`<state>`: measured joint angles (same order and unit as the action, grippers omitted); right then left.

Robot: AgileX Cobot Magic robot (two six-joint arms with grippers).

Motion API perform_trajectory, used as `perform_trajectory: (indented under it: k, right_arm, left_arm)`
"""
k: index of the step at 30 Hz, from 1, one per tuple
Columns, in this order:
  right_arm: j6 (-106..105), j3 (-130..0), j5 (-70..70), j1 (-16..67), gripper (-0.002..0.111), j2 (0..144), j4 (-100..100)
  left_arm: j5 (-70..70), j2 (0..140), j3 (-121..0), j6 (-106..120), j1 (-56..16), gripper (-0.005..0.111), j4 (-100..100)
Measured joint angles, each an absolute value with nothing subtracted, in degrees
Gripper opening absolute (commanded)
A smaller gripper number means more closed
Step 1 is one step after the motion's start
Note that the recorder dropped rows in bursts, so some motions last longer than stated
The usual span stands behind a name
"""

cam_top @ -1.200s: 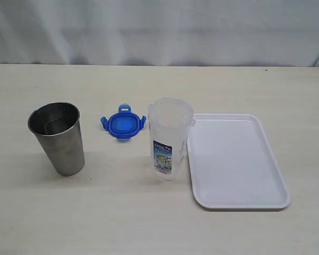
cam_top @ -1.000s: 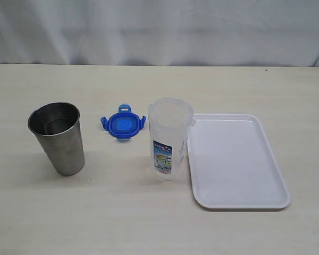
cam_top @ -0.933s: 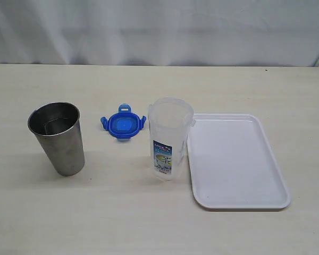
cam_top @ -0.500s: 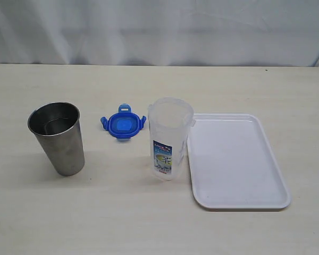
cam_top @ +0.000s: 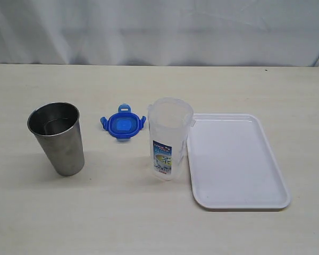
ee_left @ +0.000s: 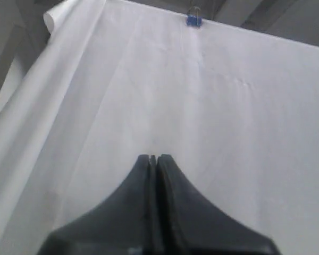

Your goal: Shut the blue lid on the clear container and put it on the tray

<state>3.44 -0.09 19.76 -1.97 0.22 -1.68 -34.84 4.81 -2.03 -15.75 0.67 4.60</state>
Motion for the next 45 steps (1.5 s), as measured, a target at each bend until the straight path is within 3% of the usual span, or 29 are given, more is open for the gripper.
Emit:
perform_trajectory:
  k: [3, 9, 12, 22, 45]
  right_arm:
    - [3.4, -0.1, 19.8, -2.0, 0.004, 0.2, -1.7]
    - [3.4, -0.1, 19.8, -2.0, 0.004, 0.2, -1.7]
    - [3.4, -0.1, 19.8, -2.0, 0.004, 0.2, -1.7]
    - [3.4, -0.1, 19.8, -2.0, 0.004, 0.2, -1.7]
    - [3.4, -0.1, 19.8, -2.0, 0.004, 0.2, -1.7]
  left_arm:
    - [-35.8, 12.2, -4.3, -18.0, 0.7, 0.018, 10.1]
    - [-40.7, 31.1, -7.6, -19.2, 0.7, 0.084, 19.3]
    - [-43.8, 39.8, -7.9, -19.2, 0.7, 0.101, 22.4]
    - [-46.0, 59.5, -8.1, -19.2, 0.7, 0.102, 26.5]
    - [-53.6, 84.7, -7.6, -19.3, 0.7, 0.102, 38.2]
